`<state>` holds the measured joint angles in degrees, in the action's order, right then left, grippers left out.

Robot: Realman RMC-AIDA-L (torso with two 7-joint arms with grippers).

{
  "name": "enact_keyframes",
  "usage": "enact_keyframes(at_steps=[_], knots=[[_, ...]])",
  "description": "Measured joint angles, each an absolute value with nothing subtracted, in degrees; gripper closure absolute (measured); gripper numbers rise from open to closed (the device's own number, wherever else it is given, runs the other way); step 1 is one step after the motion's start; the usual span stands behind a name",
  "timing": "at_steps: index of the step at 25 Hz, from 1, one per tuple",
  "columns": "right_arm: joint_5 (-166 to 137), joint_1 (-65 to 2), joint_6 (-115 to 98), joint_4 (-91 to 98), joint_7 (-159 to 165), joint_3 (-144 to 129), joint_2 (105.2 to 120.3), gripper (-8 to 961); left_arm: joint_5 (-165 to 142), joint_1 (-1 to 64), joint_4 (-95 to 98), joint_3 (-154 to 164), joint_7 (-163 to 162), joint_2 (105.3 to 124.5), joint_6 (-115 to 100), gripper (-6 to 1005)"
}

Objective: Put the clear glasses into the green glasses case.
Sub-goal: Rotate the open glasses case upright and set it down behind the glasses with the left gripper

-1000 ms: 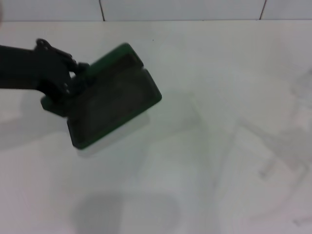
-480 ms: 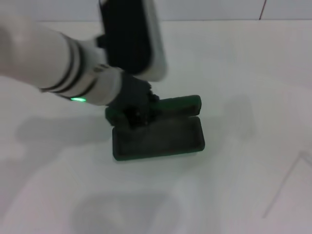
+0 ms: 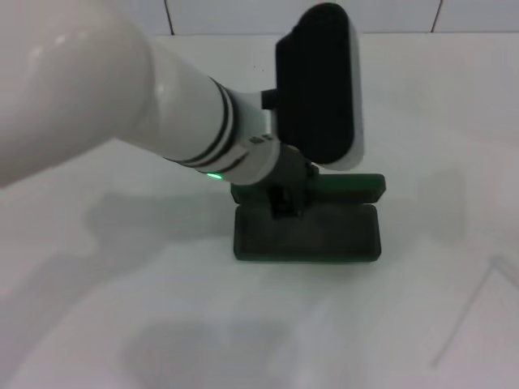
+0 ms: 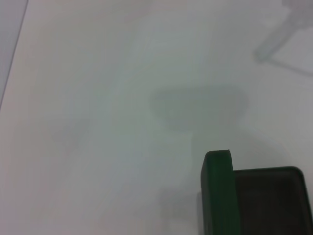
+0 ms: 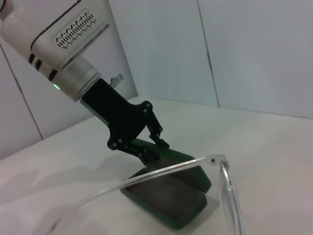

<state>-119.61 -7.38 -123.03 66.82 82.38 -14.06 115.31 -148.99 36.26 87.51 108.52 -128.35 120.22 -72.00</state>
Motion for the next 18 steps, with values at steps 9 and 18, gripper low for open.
enact_keyframes(at_steps=[9,18], knots=[[-118.80,-7.38,-123.18,64.76,82.05,-13.97,115.31,835,-158.15,36.95,86.74,116.94,-136.20,120.32,-66.84,797],[-117.62,-7.22,-123.24,62.95,81.28,-13.07,115.30,835,-159.36,35.02,86.21,118.03,-138.21,120.28,-63.06,795]])
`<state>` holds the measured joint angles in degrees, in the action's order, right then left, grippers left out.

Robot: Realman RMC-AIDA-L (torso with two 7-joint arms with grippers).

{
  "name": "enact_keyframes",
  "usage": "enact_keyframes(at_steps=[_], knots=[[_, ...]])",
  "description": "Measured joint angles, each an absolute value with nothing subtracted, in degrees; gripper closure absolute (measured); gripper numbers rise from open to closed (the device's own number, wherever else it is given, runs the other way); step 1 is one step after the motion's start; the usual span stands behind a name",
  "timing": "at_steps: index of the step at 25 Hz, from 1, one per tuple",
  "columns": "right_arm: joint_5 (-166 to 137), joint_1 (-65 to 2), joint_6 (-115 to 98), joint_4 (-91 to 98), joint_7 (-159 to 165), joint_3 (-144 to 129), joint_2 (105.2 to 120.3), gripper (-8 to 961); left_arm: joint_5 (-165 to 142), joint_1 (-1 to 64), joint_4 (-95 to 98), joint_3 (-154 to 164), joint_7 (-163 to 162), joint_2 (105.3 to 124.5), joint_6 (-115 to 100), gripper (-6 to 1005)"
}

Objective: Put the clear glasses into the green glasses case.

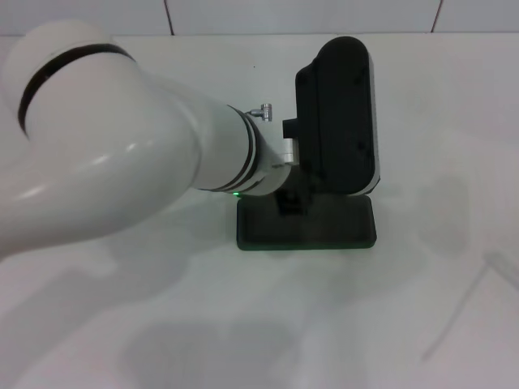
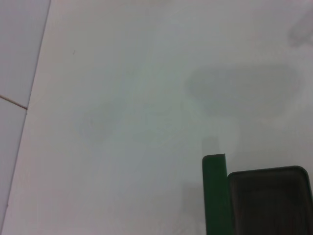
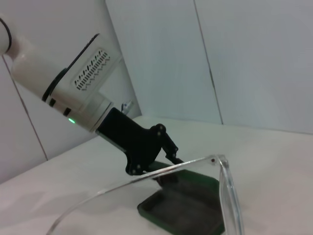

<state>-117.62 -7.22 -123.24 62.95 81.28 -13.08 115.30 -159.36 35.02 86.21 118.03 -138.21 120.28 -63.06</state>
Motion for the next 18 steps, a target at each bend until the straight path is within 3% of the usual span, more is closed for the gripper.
enact_keyframes(at_steps=[12,18], knots=[[-117.24,-7.16,-123.31,62.32,80.60,-12.48,115.31,835,-159.41,33.65,92.90,116.27,-139.20,120.14,-67.15,497],[-111.03,-7.64,-123.22,58.93,80.47,-12.74,115.31,835,-161.55,31.57,113.37,113.86,-147.97,120.19,-73.46,490]])
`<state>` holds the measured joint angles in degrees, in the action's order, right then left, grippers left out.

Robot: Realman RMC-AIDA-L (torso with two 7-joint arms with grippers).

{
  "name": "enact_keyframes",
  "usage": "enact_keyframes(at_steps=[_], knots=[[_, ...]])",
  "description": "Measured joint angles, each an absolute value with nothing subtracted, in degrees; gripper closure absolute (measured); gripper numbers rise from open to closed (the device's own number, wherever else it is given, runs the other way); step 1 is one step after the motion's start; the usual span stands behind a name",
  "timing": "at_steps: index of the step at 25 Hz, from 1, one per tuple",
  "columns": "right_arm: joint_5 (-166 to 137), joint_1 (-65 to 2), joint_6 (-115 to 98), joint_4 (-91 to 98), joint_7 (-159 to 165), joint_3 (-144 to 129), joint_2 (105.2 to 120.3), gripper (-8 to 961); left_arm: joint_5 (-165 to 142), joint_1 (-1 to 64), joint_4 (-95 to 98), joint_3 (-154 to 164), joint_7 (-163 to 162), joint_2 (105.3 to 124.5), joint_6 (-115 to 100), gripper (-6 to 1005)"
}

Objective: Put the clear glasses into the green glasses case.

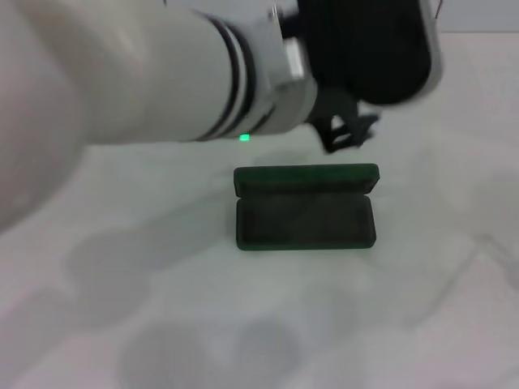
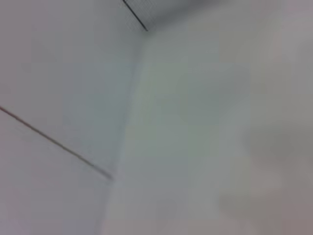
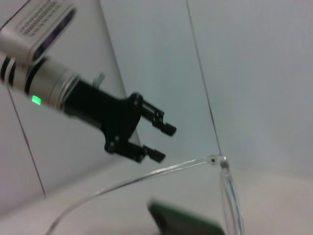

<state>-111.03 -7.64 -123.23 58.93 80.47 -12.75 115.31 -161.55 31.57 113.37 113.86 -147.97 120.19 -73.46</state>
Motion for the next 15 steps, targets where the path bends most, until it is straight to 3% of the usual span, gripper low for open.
enact_keyframes(at_steps=[4,5,10,13,15], knots=[[-105.12,-10.55,-123.03,51.37,78.91,-14.45,115.44,835,-153.78,31.14,116.03,108.48,-150.83,120.26,-71.04,485],[-104.25,-14.38,-122.11,46.83,77.18,-16.13,115.90,835,-150.71,30.69,115.85,106.31,-150.84,120.20,-70.54,484],[-104.38,-21.56,-116.15,39.73,75.49,-20.08,115.49,835,-125.10,24.54,114.87,90.77,-139.47,119.89,-69.03,506],[-104.47,-22.86,-115.21,39.60,75.43,-20.72,115.38,835,-111.28,21.95,111.41,83.38,-130.06,119.79,-69.27,719],[-104.49,-22.99,-115.32,39.88,75.57,-20.81,115.38,835,-108.71,21.67,110.11,81.98,-128.32,119.74,-69.75,801]])
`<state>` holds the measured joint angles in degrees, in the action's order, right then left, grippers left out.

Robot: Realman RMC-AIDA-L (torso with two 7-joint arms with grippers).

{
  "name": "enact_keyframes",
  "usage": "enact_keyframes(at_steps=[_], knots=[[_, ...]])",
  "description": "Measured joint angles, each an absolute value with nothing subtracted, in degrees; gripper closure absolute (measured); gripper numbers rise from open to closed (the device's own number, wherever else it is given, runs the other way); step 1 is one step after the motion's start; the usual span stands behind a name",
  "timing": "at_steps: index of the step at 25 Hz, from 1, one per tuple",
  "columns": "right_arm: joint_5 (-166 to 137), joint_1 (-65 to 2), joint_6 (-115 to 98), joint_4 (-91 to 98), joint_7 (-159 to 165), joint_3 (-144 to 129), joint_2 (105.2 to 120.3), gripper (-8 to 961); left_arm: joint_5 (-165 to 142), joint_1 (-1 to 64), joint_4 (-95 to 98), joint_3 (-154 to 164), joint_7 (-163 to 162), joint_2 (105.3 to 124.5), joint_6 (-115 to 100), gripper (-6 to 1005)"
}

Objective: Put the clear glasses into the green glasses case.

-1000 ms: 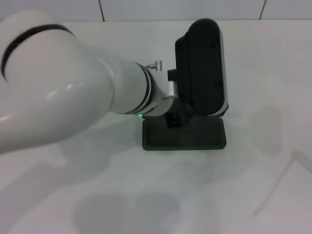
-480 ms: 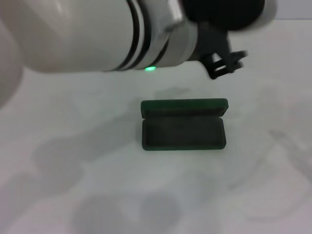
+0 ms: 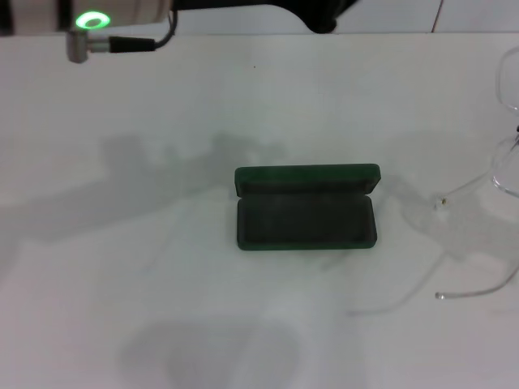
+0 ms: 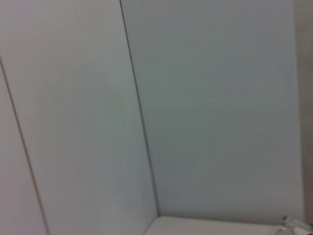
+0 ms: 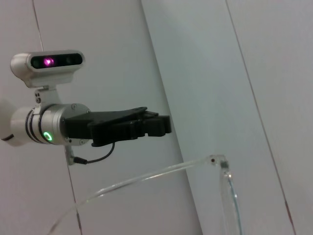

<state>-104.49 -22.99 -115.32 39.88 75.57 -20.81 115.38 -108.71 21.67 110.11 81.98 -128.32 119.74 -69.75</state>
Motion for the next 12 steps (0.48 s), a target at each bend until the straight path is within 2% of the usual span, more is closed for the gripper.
enact_keyframes(at_steps=[3,12], knots=[[-104.21,-22.76,-115.32,40.00,75.65,-20.76,115.33,836,-100.59,20.61,105.90,78.51,-121.69,119.70,-72.93,923],[-102.28,-24.20,-115.89,38.62,75.30,-21.45,115.76,836,-79.70,18.76,90.91,69.04,-107.17,119.72,-89.25,963]])
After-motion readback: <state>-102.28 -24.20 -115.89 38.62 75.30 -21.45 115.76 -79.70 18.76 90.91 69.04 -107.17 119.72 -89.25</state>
